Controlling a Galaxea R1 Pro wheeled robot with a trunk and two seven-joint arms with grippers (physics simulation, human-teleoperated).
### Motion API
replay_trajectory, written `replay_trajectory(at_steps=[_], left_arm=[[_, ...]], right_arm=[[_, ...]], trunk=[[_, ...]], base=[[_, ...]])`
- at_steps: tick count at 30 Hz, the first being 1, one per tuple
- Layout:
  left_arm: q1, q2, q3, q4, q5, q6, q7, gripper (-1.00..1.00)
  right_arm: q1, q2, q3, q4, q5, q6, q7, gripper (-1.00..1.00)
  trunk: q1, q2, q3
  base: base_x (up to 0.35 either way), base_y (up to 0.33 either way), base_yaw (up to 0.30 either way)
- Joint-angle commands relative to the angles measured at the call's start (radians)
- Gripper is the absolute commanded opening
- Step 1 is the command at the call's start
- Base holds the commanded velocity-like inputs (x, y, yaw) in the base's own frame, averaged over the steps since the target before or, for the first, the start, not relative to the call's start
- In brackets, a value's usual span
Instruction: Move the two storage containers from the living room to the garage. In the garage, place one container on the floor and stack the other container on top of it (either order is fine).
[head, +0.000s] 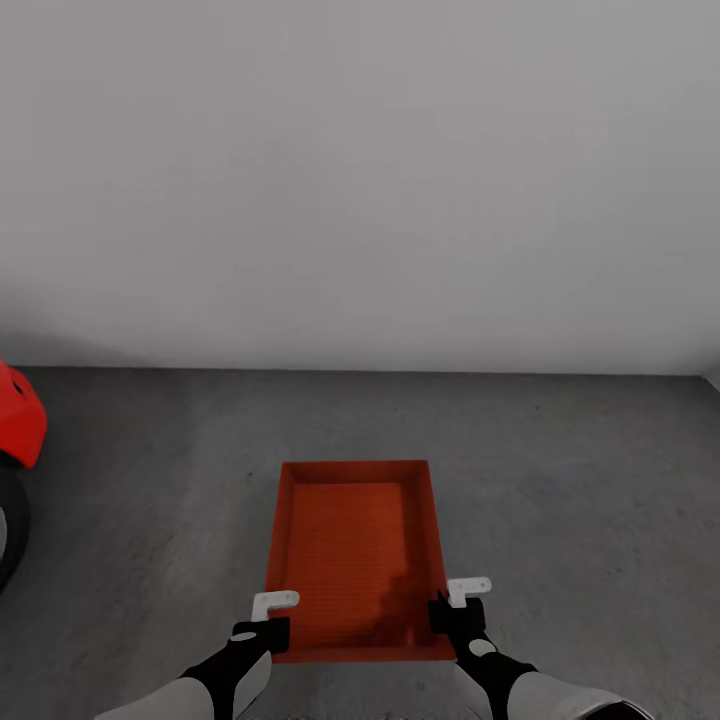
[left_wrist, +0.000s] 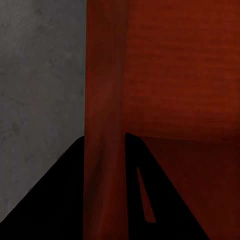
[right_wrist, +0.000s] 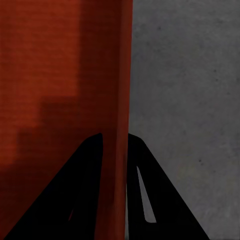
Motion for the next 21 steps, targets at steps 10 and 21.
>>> replay_trajectory(at_steps=[10,21], left_arm=[[-0.001,-0.001,0.010,-0.005,0.000,-0.001,-0.001,-1.00],[-0.001,-0.001,0.009,-0.005,0.000,-0.001,-0.001,-1.00]], right_arm=[[-0.001,0.001,-0.053,0.003,-0.009,-0.002,0.000,-1.00],[-0.001,0.002,-0.054,0.003,-0.009,-0.005,0.000,-1.00]], trunk=[[0.000,-0.001,-0.017],[0.000,-0.001,-0.020]], base=[[0.000,0.000,0.000],[0.090,0.000,0.000]])
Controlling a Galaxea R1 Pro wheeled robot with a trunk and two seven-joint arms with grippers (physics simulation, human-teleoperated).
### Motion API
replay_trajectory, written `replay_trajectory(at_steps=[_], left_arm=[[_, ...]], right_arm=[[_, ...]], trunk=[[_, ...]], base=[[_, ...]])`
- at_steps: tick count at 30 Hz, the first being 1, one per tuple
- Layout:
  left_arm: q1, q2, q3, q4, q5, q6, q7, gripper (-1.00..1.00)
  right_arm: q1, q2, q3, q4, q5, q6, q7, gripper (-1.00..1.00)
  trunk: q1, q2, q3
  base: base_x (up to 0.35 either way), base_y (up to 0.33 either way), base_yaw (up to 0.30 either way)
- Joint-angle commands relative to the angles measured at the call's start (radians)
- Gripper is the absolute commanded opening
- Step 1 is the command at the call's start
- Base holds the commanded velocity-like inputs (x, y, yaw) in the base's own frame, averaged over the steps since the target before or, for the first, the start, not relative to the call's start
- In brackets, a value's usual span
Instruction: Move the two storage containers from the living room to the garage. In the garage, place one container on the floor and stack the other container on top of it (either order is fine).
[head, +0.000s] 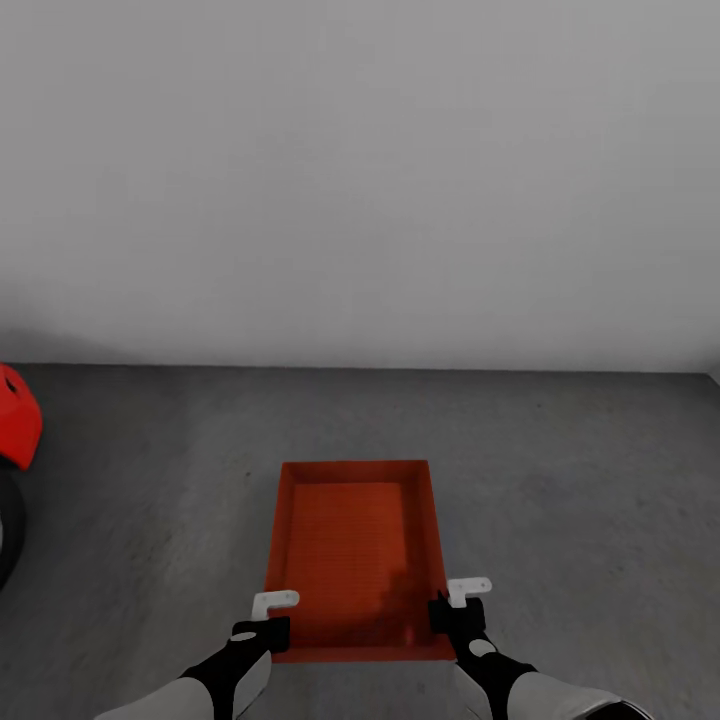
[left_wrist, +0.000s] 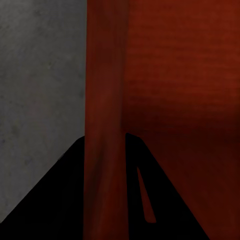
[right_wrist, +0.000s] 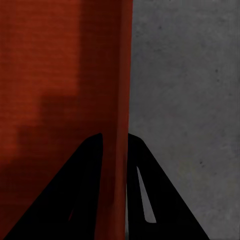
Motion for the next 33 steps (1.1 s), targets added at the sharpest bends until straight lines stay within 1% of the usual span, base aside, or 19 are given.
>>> replay_trajectory(at_steps=[1,13,23,33], left_arm=[[0.000,-0.001,0.009,-0.005,0.001,0.001,0.000,-1.00],[0.000,-0.001,0.008,-0.005,0.001,0.001,0.000,-1.00],[0.000,-0.001,0.009,-0.005,0.001,0.001,0.000,-1.00],[0.000,-0.001,0.009,-0.005,0.001,0.001,0.000,-1.00]], right_arm=[[-0.001,0.001,-0.057,0.003,-0.004,-0.001,0.001,-1.00],[-0.001,0.000,-0.058,0.003,-0.005,0.002,0.001,-1.00],[-0.001,0.002,-0.057,0.003,-0.004,-0.004,0.001,-1.00],[-0.001,0.003,-0.057,0.003,-0.004,-0.007,0.002,-1.00]], trunk=[[0.001,-0.001,-0.001],[0.001,-0.001,-0.001],[0.001,-0.001,-0.001],[0.001,-0.001,-0.001]], base=[[0.267,0.000,0.000],[0.284,0.000,0.000],[0.064,0.000,0.000],[0.195,0.000,0.000]])
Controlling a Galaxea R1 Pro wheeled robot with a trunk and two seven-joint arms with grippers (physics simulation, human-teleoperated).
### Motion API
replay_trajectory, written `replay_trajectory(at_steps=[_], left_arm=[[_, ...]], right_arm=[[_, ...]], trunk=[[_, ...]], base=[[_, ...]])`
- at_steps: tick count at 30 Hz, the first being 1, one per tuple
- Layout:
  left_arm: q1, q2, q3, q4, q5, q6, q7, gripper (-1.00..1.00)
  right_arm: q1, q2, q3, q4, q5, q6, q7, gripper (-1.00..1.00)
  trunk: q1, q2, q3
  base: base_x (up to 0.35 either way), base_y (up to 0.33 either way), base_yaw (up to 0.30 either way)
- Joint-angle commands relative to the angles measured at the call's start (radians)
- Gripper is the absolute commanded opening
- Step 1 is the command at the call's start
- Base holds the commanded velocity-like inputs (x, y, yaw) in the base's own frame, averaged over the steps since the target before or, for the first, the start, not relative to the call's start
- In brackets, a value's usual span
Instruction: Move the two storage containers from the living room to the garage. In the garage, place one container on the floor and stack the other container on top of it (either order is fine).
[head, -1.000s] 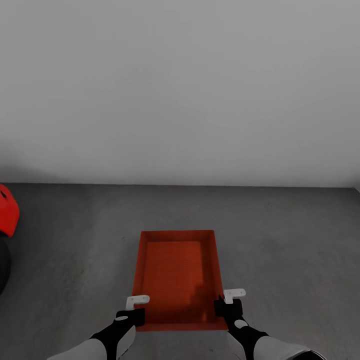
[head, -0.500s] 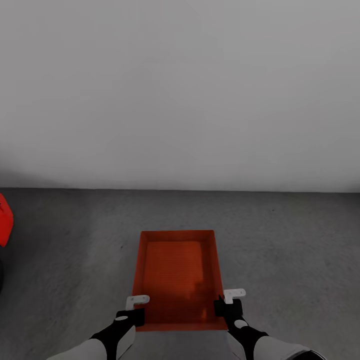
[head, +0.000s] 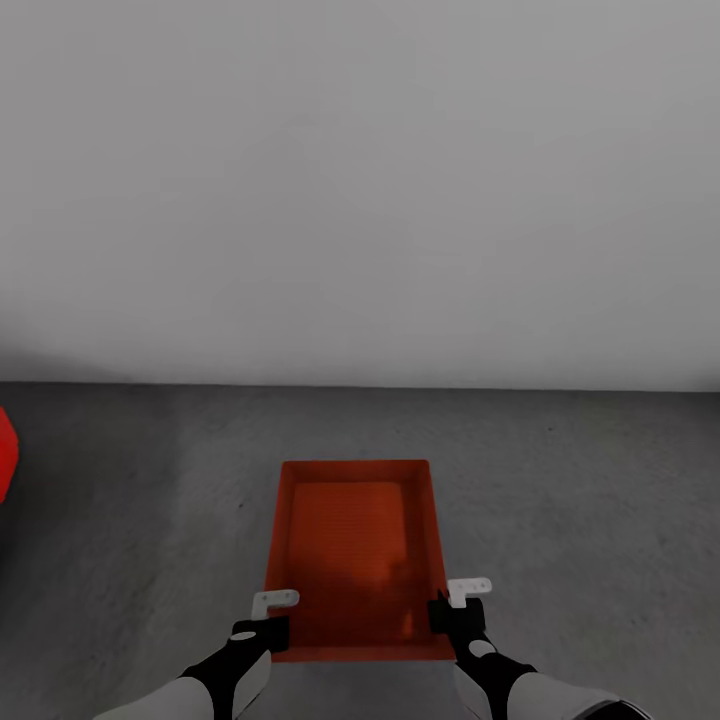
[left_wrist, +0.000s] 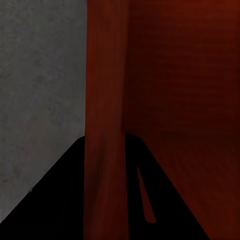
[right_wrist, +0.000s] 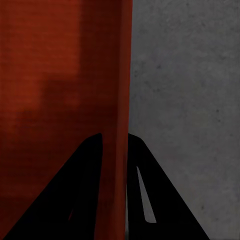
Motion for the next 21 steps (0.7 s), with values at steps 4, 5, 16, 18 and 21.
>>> replay_trajectory(at_steps=[4,5,16,18,21], left_arm=[[0.000,-0.002,0.007,-0.003,0.008,0.001,0.001,-1.00],[0.000,-0.002,0.007,-0.003,0.008,0.001,0.001,-1.00],[0.000,-0.002,0.007,-0.003,0.008,0.001,0.001,-1.00],[0.000,-0.002,0.007,-0.003,0.008,0.001,0.001,-1.00],[0.000,-0.002,0.007,-0.003,0.008,0.001,0.001,-1.00]], right_arm=[[-0.001,0.001,-0.064,0.001,0.007,0.000,0.002,-1.00],[-0.001,0.001,-0.064,0.001,0.007,0.000,0.002,-1.00],[-0.001,0.002,-0.064,0.001,0.006,0.001,0.000,-1.00],[-0.001,0.002,-0.064,0.001,0.006,0.001,0.000,-1.00],[-0.001,0.002,-0.064,0.001,0.006,0.000,0.000,-1.00]], trunk=[[0.000,-0.001,-0.001],[0.000,-0.001,-0.001],[0.000,-0.001,-0.001],[0.000,-0.001,-0.001],[0.000,-0.001,-0.001]], base=[[0.059,0.000,0.000],[0.021,0.000,0.000],[0.004,0.000,0.000],[0.000,0.000,0.000],[0.000,0.000,0.000]])
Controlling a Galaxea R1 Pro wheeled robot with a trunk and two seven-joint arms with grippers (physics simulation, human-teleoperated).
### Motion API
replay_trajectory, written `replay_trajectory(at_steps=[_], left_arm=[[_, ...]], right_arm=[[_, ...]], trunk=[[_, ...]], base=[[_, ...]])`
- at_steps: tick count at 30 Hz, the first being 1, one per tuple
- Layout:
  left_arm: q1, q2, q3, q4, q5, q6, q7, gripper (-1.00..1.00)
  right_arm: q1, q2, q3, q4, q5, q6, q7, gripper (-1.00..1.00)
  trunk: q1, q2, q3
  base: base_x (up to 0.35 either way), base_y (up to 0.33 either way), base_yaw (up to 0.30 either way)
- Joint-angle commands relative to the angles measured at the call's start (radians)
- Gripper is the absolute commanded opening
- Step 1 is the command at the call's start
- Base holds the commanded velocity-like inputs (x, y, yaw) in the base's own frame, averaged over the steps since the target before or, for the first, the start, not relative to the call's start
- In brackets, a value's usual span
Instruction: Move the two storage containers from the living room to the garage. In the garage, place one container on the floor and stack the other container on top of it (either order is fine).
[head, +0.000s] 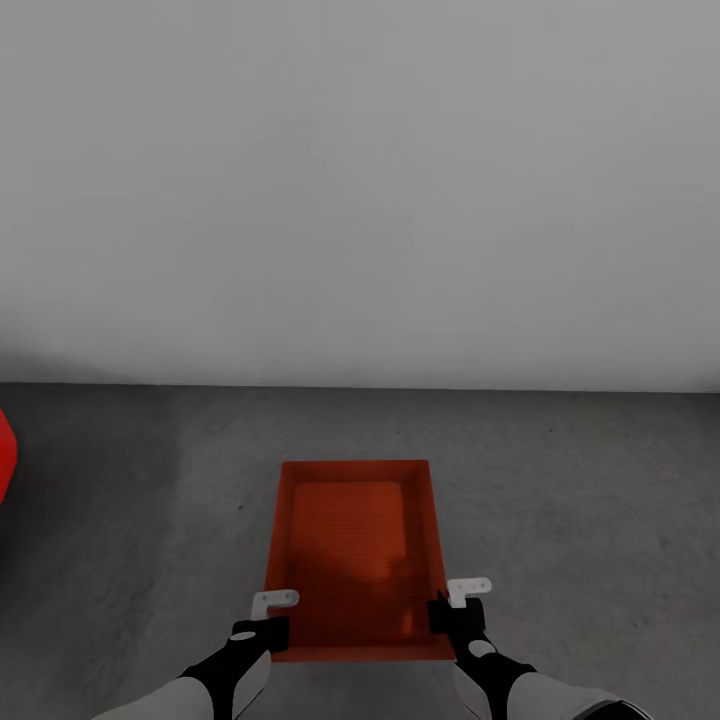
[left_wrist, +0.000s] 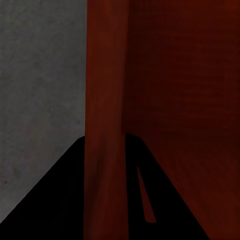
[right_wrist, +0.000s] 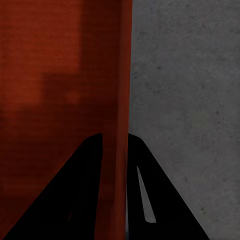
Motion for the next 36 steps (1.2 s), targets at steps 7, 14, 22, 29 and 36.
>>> replay_trajectory(at_steps=[7,14,22,29,36], left_arm=[[0.000,-0.003,0.007,-0.002,0.009,0.001,0.004,-1.00],[0.000,-0.004,0.007,-0.002,0.009,0.001,0.007,-1.00],[0.000,-0.005,0.007,-0.002,0.009,0.001,0.014,-1.00],[0.000,-0.006,0.007,-0.002,0.010,0.002,0.018,-1.00],[0.000,-0.007,0.007,-0.002,0.010,0.002,0.018,-1.00]], right_arm=[[-0.001,0.001,-0.065,0.001,0.007,0.000,0.002,-1.00],[-0.001,0.001,-0.065,0.001,0.008,0.000,0.002,-1.00],[-0.001,0.001,-0.065,0.001,0.008,-0.001,0.002,-1.00],[-0.001,0.001,-0.064,0.001,0.008,-0.001,0.002,-1.00],[-0.001,0.002,-0.065,0.001,0.008,-0.001,0.001,-1.00]], trunk=[[0.000,-0.001,-0.001],[0.000,-0.001,-0.001],[0.000,-0.001,-0.001],[0.000,-0.001,-0.001],[0.023,-0.043,-0.020]], base=[[0.000,0.000,0.000],[0.000,0.000,0.000],[0.000,0.000,0.000],[0.000,0.000,0.000],[0.000,0.000,0.000]])
